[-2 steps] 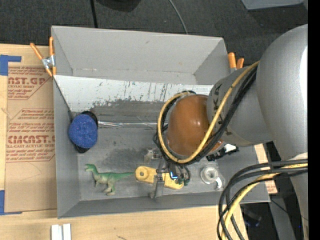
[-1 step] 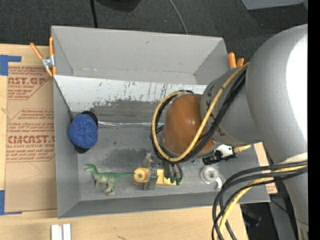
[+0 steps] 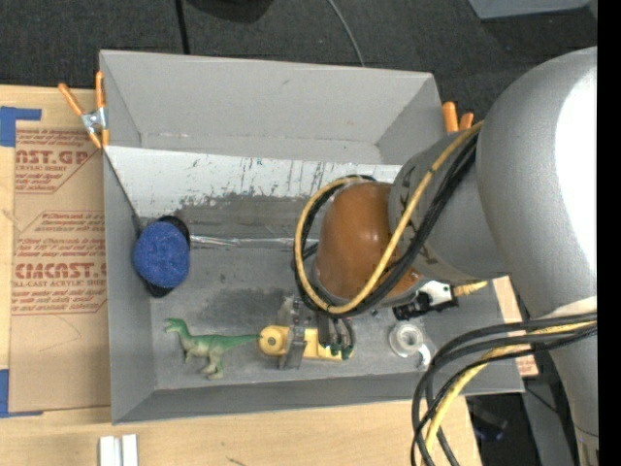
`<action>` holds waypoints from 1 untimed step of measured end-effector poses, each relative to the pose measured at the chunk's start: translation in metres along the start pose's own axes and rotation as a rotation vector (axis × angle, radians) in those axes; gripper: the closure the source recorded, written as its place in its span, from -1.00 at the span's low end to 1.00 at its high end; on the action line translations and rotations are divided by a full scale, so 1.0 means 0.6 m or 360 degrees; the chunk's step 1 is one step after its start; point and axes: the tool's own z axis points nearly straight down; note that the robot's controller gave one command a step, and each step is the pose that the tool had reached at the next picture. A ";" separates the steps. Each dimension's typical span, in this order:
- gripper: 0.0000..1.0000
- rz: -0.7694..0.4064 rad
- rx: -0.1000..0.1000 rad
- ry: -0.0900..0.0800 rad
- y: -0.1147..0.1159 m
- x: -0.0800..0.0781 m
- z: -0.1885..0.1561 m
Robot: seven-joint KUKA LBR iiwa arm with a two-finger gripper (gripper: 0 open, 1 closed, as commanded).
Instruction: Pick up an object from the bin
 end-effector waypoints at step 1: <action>1.00 -0.0001 -0.0002 -0.0004 0.012 -0.023 -0.227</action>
Offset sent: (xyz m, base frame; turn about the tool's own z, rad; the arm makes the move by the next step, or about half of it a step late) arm 0.0000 0.0000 0.0000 0.0000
